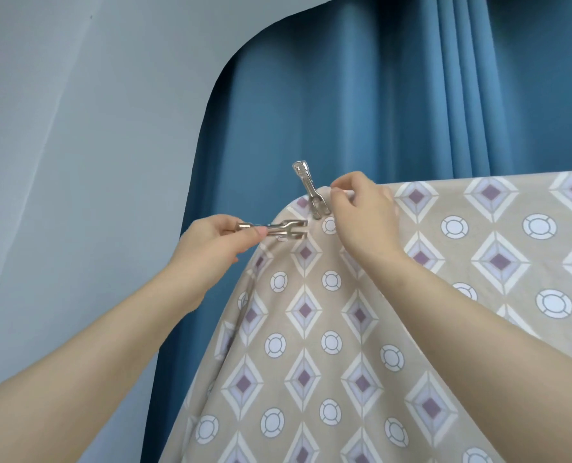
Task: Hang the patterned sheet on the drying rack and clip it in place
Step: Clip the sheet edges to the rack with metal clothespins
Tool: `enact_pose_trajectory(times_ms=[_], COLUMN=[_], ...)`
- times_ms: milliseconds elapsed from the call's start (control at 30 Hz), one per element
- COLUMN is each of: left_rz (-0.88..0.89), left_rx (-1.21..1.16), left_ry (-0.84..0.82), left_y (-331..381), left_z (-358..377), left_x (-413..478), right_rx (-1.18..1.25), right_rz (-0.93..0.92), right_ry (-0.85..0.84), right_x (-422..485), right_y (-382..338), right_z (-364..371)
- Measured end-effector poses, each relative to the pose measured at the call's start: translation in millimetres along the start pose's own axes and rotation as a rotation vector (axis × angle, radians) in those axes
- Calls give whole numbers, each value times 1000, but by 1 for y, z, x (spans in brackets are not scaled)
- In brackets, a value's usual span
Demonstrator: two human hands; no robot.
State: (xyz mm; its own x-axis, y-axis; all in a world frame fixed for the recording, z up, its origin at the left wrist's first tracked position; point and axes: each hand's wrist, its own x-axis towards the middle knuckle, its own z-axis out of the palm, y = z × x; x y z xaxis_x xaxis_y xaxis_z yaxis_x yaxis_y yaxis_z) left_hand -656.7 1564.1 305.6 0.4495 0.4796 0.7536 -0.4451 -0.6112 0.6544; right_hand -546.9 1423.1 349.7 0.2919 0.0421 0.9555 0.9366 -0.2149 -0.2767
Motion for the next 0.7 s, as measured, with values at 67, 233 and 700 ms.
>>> enact_pose_trajectory(times_ms=[67,233,700], left_rz=[-16,-45,-49], left_rx=[83,206,278], left_ry=[11,69,179], left_y=[-4,-19,-28], left_z=[-5,-16,-18], left_x=[-5,-10,6], right_rx=[-234,-372,-613], right_rz=[-71,-108,-160], right_ry=[-25,-39,-27], right_x=[7,13,25], right_y=[1,3,11], right_z=[3,14,27])
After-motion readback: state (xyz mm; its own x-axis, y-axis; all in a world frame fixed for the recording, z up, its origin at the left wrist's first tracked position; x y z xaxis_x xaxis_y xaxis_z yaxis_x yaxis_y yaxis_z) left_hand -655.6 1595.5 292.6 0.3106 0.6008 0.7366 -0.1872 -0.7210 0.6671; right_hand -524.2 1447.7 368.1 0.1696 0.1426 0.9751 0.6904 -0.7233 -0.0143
